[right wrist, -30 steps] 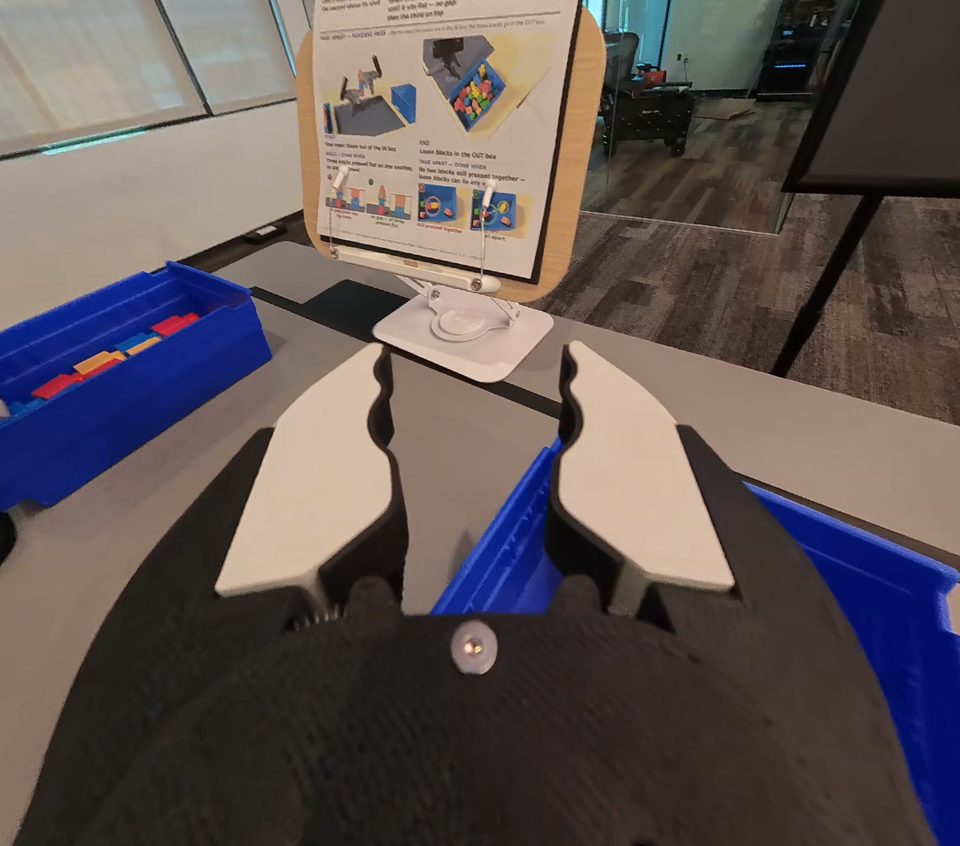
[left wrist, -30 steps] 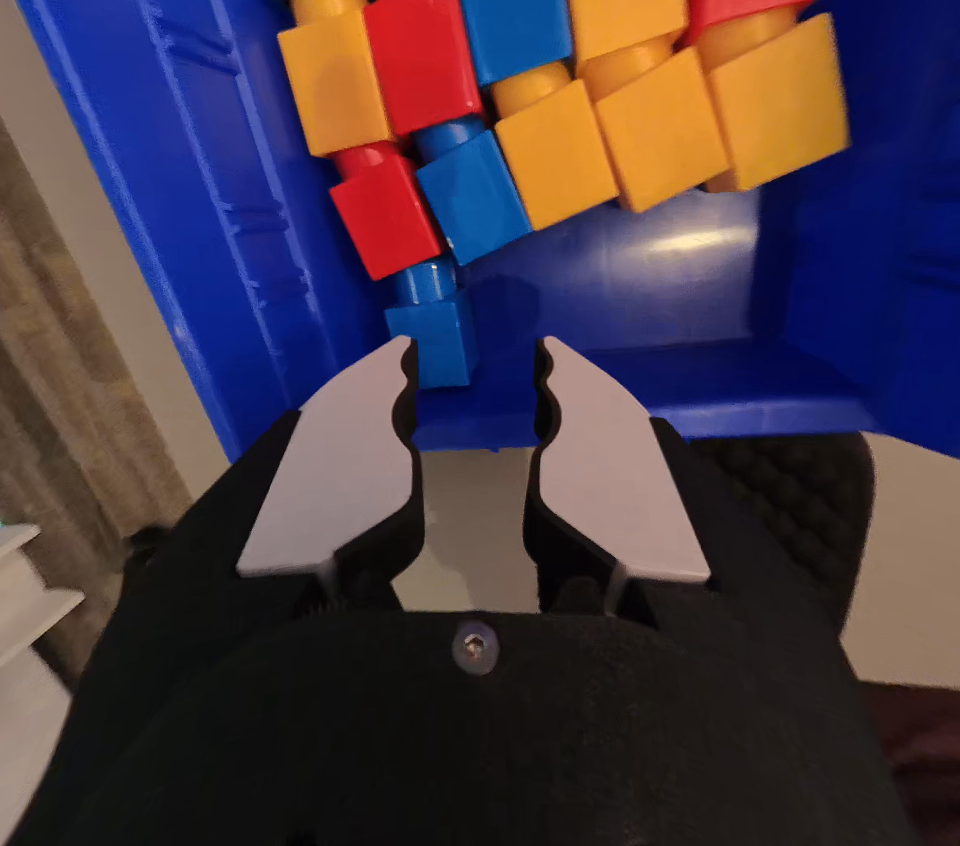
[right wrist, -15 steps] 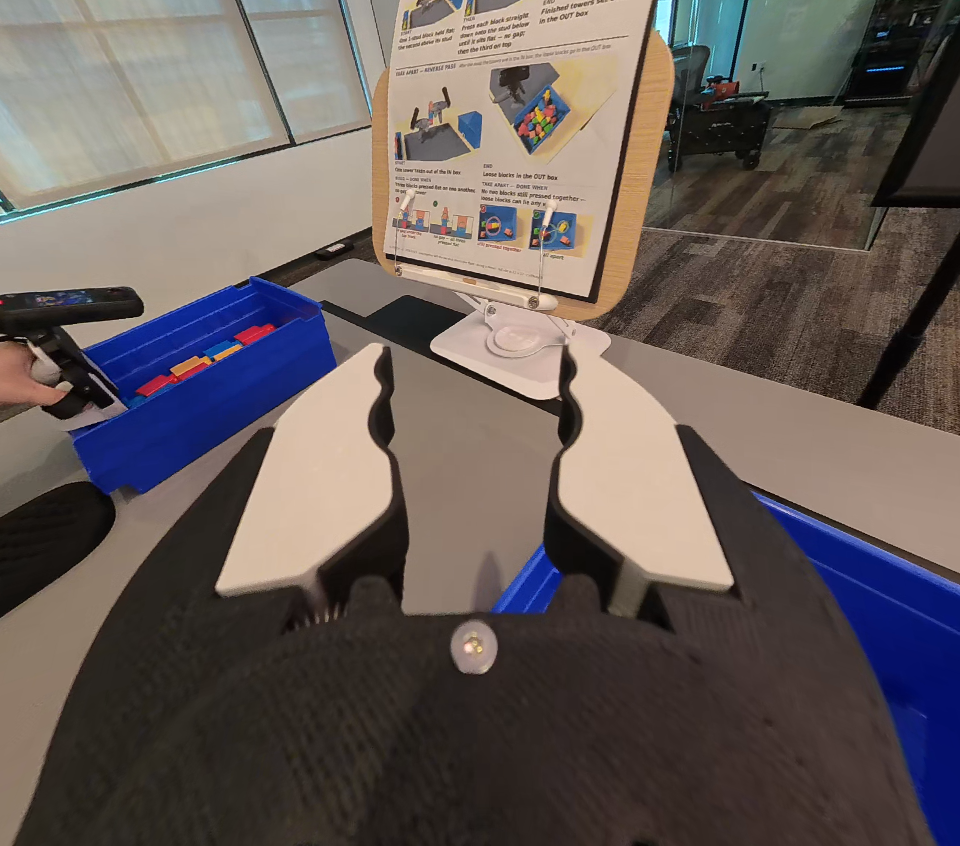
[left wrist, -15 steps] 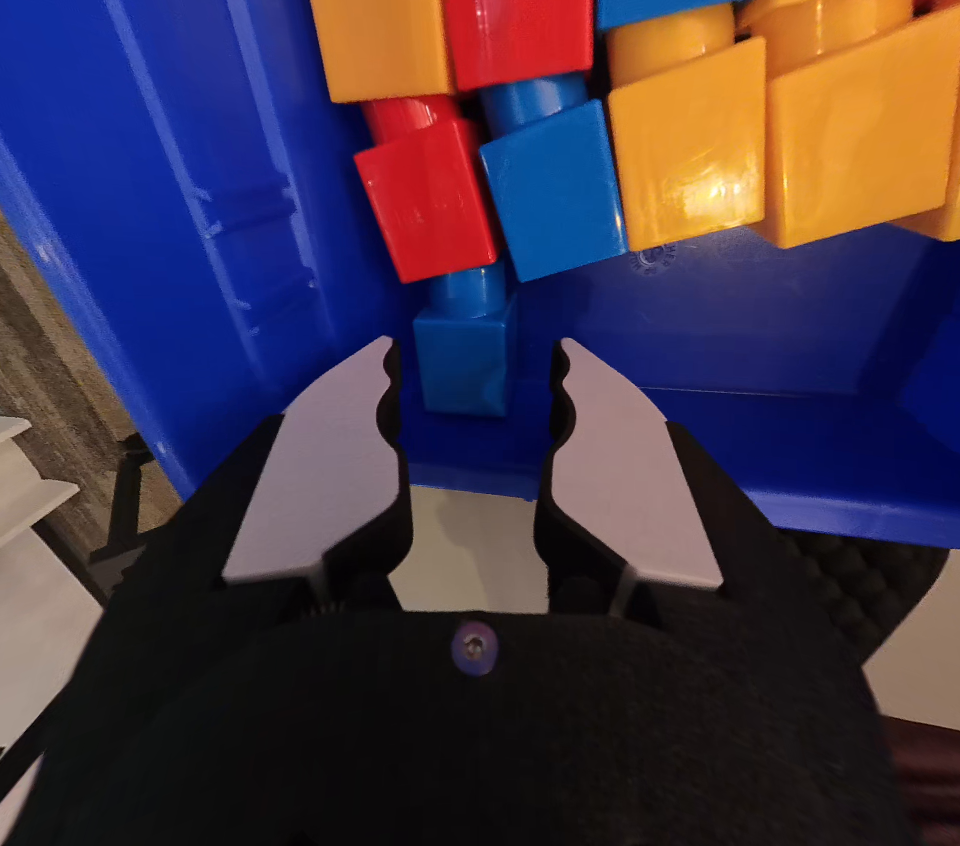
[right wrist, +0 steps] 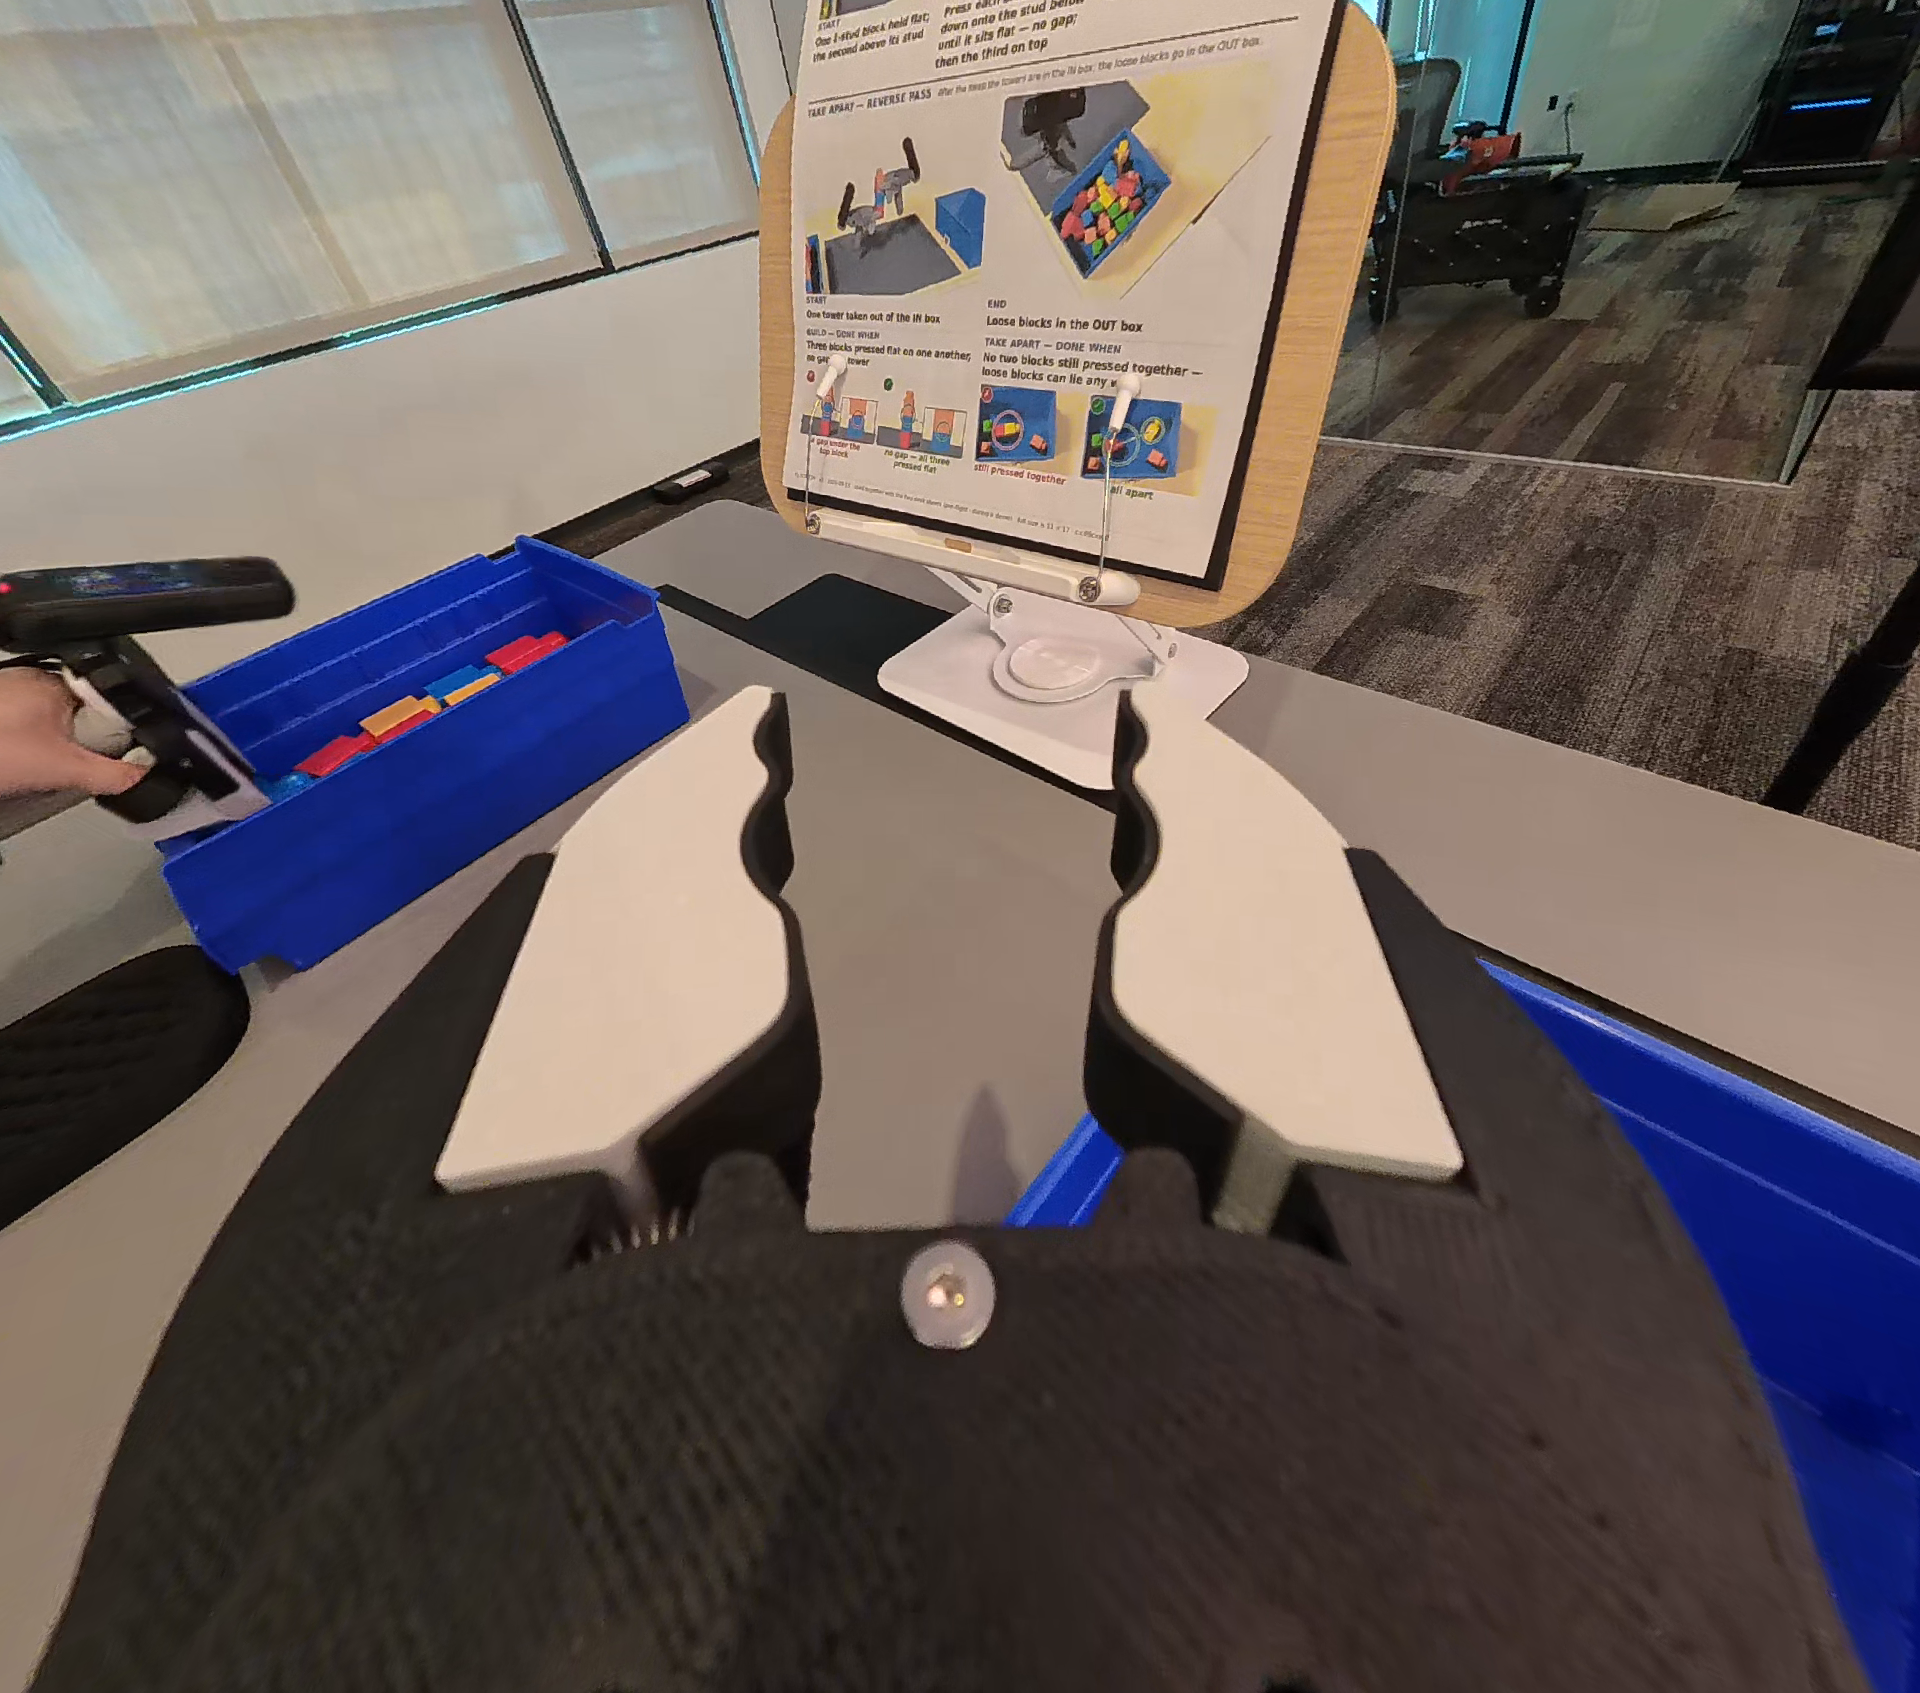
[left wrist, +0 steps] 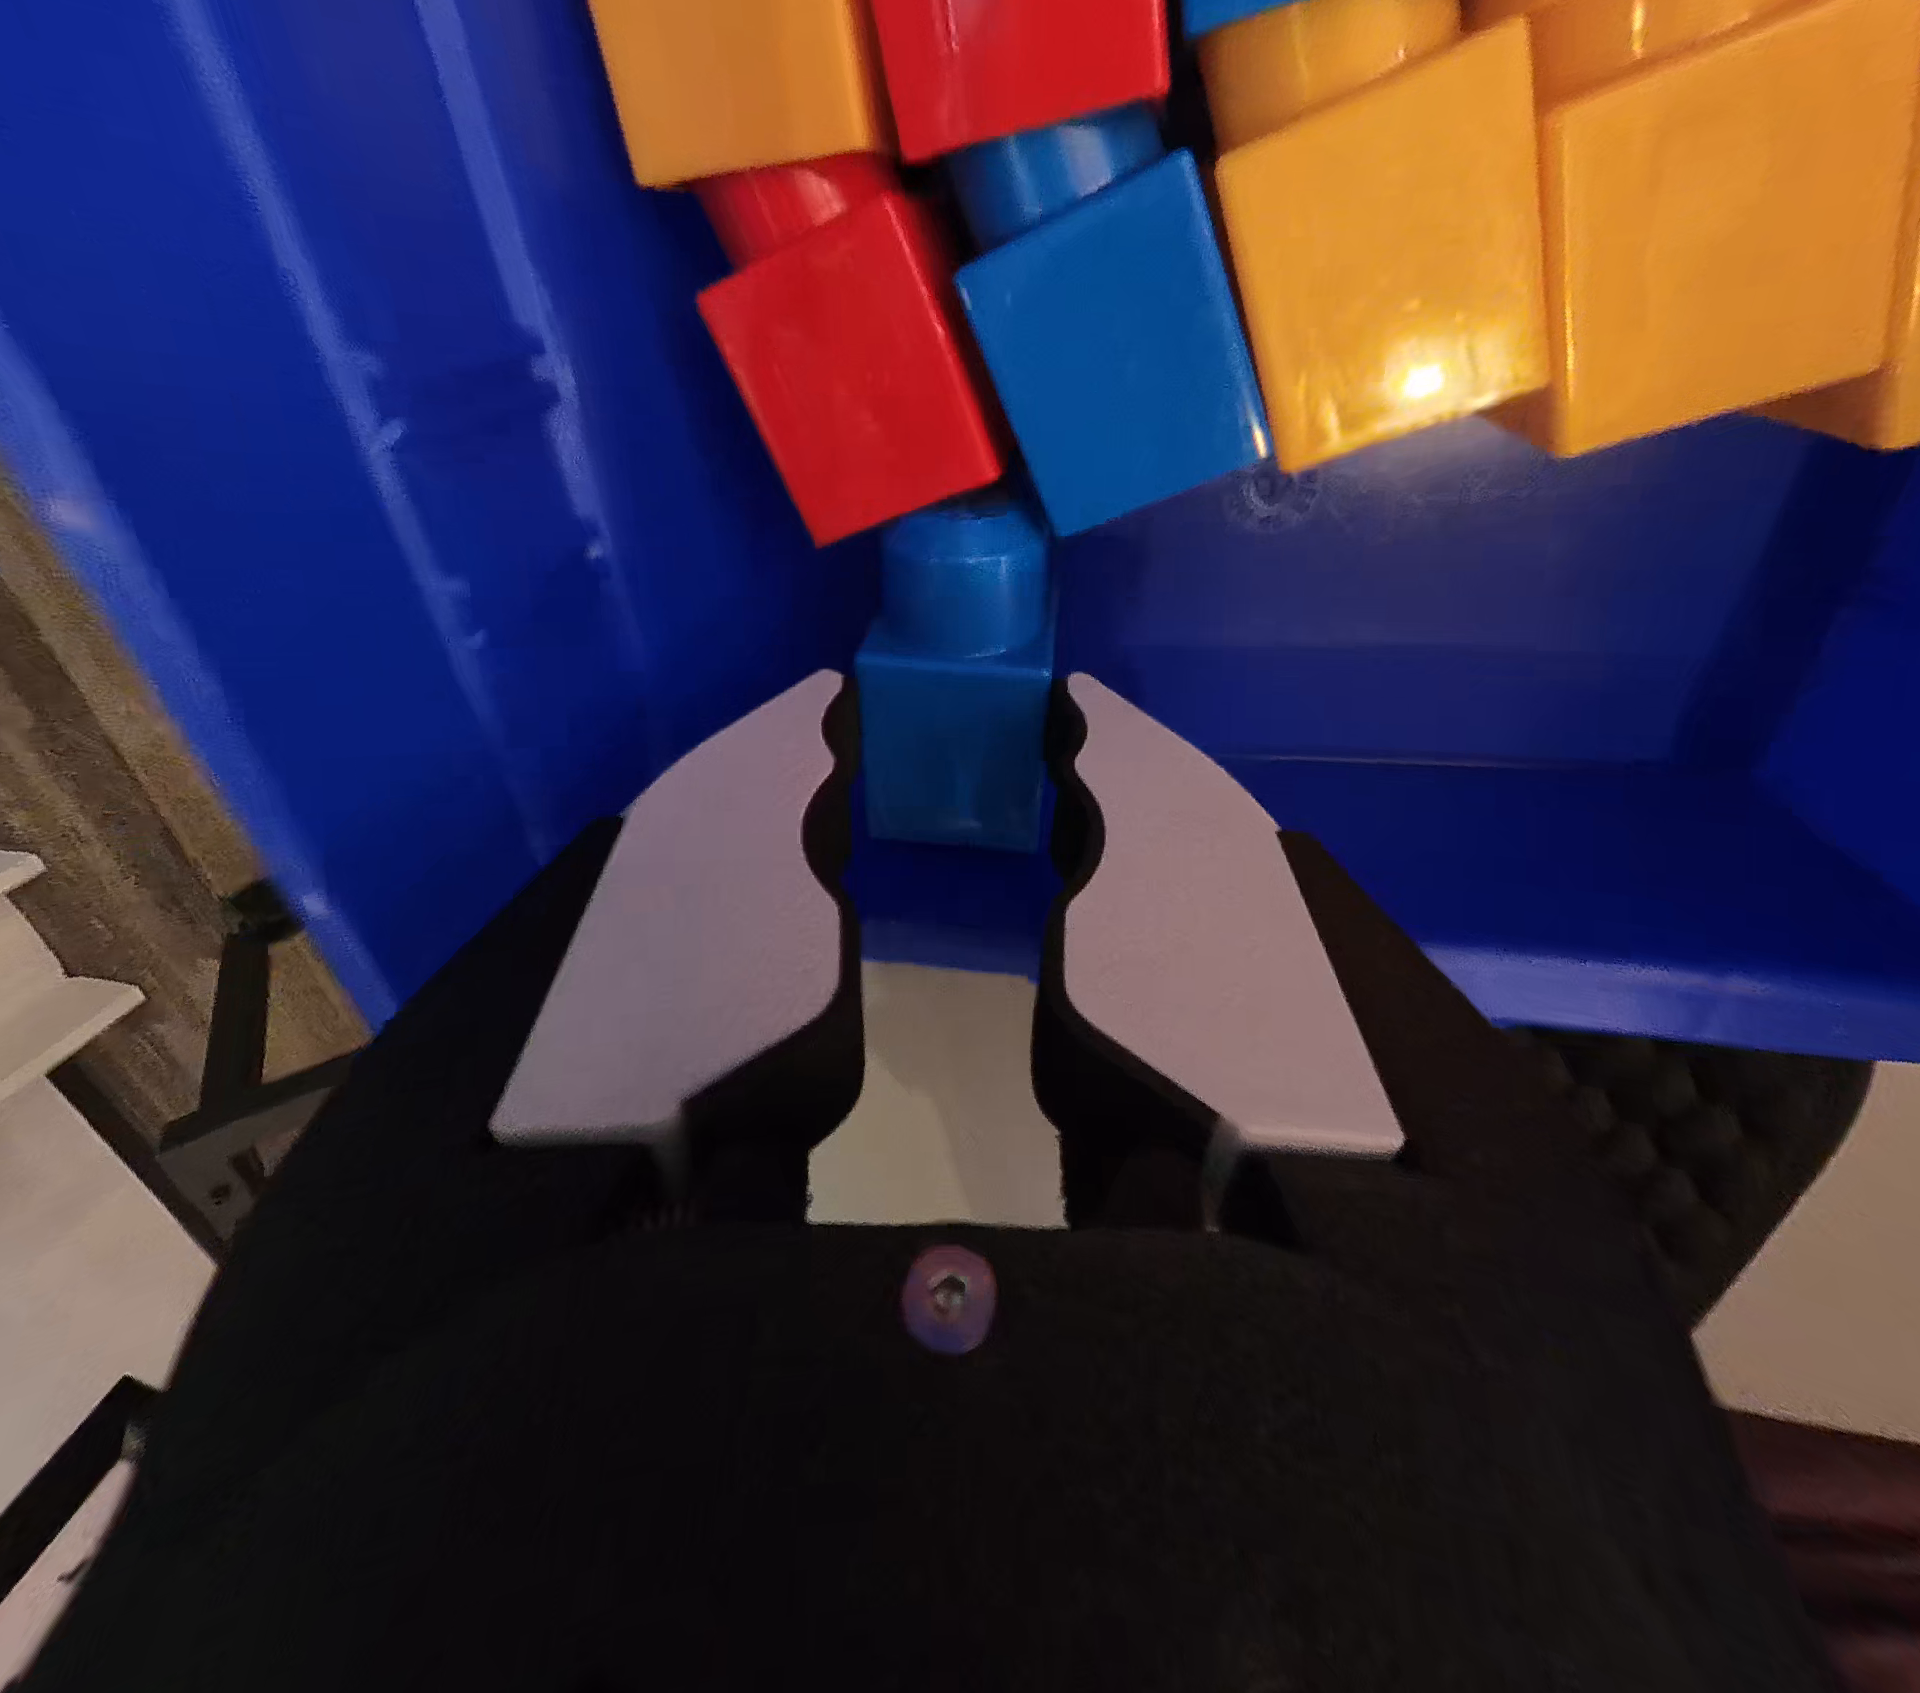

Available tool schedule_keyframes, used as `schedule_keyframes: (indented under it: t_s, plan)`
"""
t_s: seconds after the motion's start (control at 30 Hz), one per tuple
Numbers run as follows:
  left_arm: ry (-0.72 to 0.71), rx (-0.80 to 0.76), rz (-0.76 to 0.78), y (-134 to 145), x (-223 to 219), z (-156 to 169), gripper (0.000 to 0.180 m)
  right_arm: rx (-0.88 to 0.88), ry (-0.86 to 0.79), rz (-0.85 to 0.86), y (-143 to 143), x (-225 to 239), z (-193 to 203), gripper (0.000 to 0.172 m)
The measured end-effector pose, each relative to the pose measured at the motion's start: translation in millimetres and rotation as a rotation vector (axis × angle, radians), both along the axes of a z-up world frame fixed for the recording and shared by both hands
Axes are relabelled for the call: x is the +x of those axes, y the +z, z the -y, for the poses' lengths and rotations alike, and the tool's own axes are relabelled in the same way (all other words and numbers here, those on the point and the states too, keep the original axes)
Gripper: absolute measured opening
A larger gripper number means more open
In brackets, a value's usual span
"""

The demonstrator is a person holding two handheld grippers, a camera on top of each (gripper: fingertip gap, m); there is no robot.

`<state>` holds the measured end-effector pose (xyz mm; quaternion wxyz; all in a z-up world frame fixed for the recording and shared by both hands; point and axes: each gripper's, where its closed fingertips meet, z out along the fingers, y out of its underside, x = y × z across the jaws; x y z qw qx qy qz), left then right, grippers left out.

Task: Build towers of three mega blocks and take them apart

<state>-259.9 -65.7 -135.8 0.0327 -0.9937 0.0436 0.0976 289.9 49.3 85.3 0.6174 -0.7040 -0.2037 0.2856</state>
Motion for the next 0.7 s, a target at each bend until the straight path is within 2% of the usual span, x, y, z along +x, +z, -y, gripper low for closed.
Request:
schedule_keyframes:
  t_s: [0.07,0.13,0.3,0.43,0.6,0.7]
  plan:
    - [-0.006,0.100,-0.035,14,0,1,0.035,0.000,-0.003,-0.003,0,1,-1,0.060]
    - [0.001,0.227,-0.094,41,-1,2,0.035,-0.001,-0.005,-0.011,0,1,-3,0.059]
    - [-0.039,0.621,-0.309,138,17,-7,0.035,-0.007,-0.001,-0.008,-4,-3,-7,0.058]
    - [-0.084,0.841,-0.471,206,44,-4,0.035,-0.004,-0.001,0.032,-7,-11,-8,0.057]
    - [-0.148,0.999,-0.554,253,80,2,0.034,-0.006,0.009,0.075,-12,-21,-8,0.057]
    - [-0.173,1.021,-0.560,259,92,3,0.035,-0.014,0.014,0.095,-17,-26,-9,0.057]
